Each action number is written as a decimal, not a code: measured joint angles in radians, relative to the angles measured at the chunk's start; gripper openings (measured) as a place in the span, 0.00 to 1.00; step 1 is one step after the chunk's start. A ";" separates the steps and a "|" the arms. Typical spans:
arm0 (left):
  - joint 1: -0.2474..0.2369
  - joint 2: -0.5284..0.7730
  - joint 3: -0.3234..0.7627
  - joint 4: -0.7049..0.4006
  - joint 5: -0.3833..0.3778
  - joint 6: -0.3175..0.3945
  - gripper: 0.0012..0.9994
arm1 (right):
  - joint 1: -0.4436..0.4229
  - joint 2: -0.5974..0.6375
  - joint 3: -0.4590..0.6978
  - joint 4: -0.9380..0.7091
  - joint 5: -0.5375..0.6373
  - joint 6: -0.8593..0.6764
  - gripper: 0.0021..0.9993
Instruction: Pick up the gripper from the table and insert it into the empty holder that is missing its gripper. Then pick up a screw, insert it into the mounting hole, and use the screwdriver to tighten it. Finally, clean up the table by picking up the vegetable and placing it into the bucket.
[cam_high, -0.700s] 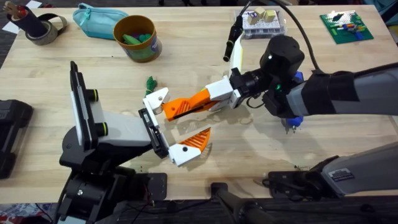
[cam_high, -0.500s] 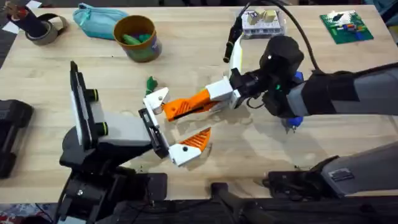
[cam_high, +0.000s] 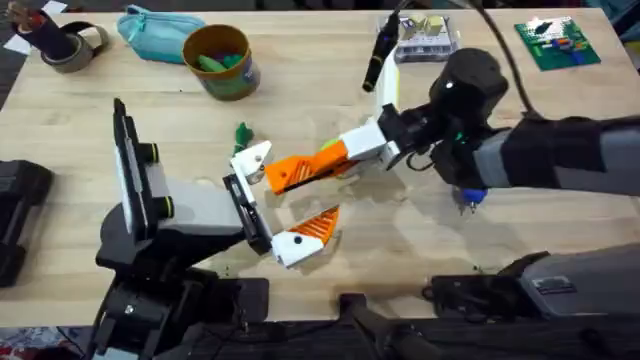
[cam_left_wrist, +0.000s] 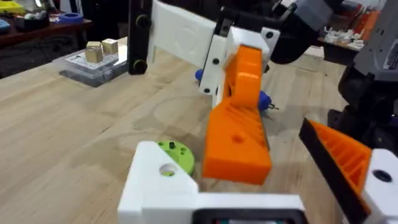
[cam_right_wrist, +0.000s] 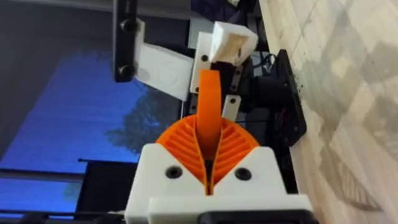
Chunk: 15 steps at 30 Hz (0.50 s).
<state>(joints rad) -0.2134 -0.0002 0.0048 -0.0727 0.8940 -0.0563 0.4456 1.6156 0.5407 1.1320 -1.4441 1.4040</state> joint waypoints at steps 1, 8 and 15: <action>0.000 0.000 0.000 0.000 0.000 0.000 0.99 | -0.005 -0.007 0.000 -0.001 -0.003 0.001 0.02; 0.000 0.000 0.000 0.000 0.000 0.000 0.99 | -0.019 -0.010 0.000 -0.015 -0.012 0.002 0.02; 0.000 0.000 0.000 0.000 0.000 0.000 0.99 | -0.019 -0.010 0.000 -0.022 0.005 0.002 0.02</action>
<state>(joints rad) -0.2134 -0.0002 0.0048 -0.0727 0.8940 -0.0563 0.4271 1.6054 0.5404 1.1099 -1.4391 1.4059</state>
